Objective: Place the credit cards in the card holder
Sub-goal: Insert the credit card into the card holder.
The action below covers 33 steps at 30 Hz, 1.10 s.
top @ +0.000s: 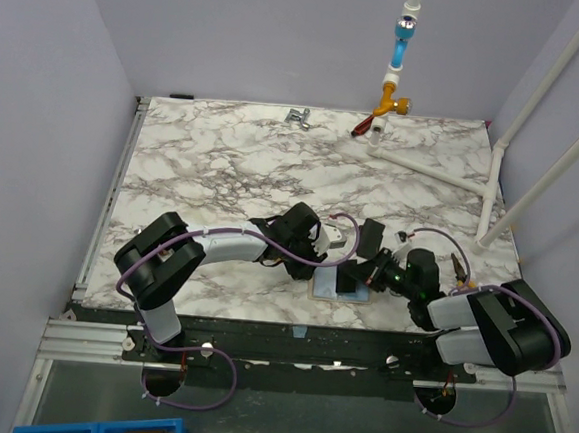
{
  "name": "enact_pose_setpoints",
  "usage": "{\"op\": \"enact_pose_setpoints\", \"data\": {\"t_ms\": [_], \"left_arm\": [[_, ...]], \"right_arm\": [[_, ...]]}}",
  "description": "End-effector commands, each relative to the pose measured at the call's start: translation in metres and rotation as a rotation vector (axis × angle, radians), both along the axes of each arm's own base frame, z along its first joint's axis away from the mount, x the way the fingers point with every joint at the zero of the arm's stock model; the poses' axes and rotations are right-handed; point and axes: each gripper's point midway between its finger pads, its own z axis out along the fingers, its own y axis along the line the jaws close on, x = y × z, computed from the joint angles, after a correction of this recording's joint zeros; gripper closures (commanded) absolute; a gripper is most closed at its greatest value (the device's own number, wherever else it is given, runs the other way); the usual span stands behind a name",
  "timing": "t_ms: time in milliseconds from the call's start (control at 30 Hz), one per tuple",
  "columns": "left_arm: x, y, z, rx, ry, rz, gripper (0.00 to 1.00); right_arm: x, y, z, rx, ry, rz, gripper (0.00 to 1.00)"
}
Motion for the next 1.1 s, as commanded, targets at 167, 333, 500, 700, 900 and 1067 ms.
{"op": "enact_pose_setpoints", "data": {"t_ms": [167, 333, 500, 700, 900, 1067], "left_arm": [[-0.006, 0.0, -0.01, 0.0, 0.015, -0.018, 0.79], [-0.005, -0.001, -0.008, -0.004, 0.012, -0.018, 0.8], [-0.006, 0.0, -0.008, -0.007, 0.009, -0.019, 0.8], [-0.006, 0.0, -0.008, -0.002, 0.013, -0.02, 0.8], [-0.007, 0.001, -0.007, -0.003, 0.014, -0.019, 0.81], [-0.007, 0.001, -0.008, 0.0, 0.018, -0.019, 0.82]], "right_arm": [[-0.004, 0.003, 0.01, 0.067, -0.036, 0.012, 0.99], [-0.01, -0.001, 0.004, 0.053, -0.021, 0.004, 0.99], [-0.013, -0.006, -0.005, 0.017, -0.004, -0.011, 0.99], [-0.001, -0.017, 0.0, -0.036, -0.037, -0.085, 0.99], [0.005, -0.025, -0.003, -0.066, -0.031, -0.146, 0.99], [0.004, -0.025, -0.006, -0.072, -0.027, -0.14, 0.99]]}}
